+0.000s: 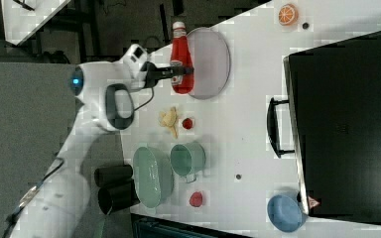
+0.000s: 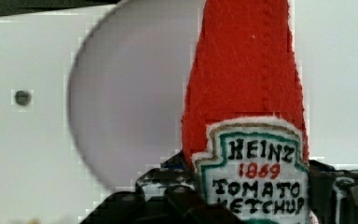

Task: Pick ketchup from plate and place it on table.

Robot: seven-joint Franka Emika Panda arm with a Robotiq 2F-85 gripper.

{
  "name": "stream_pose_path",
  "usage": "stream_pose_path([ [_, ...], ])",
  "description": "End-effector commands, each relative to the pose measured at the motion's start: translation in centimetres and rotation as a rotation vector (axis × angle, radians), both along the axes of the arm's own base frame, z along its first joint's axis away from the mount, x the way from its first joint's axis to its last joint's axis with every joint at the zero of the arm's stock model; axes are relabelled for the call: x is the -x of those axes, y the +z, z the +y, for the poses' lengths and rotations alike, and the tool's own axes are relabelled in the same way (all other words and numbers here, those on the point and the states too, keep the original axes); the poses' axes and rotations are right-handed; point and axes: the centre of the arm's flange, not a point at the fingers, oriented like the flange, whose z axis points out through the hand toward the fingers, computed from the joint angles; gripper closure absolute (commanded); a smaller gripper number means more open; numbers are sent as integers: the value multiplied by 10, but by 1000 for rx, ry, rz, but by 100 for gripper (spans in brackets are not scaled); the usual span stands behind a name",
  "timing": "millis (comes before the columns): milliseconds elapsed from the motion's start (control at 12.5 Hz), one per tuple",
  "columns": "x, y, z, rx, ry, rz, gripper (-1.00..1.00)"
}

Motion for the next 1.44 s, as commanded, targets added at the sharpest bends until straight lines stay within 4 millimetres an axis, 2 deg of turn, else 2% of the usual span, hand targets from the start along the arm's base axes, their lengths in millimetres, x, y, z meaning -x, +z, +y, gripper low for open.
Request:
stream_pose_path([
  [80, 7, 85, -14, 3, -128, -1, -27],
  [320, 32, 125, -28, 15, -217, 44, -27],
  [400, 44, 132, -34, 20, -246, 59, -27],
  [640, 90, 129, -54, 39, -289, 117, -27],
  [800, 124, 112, -64, 48, -309, 161, -26],
  [960, 150, 87, -71, 52, -324, 198, -27],
  [1200, 171, 35, -73, 47, -331, 186, -27],
  [1440, 182, -23, -70, 39, -330, 143, -27],
])
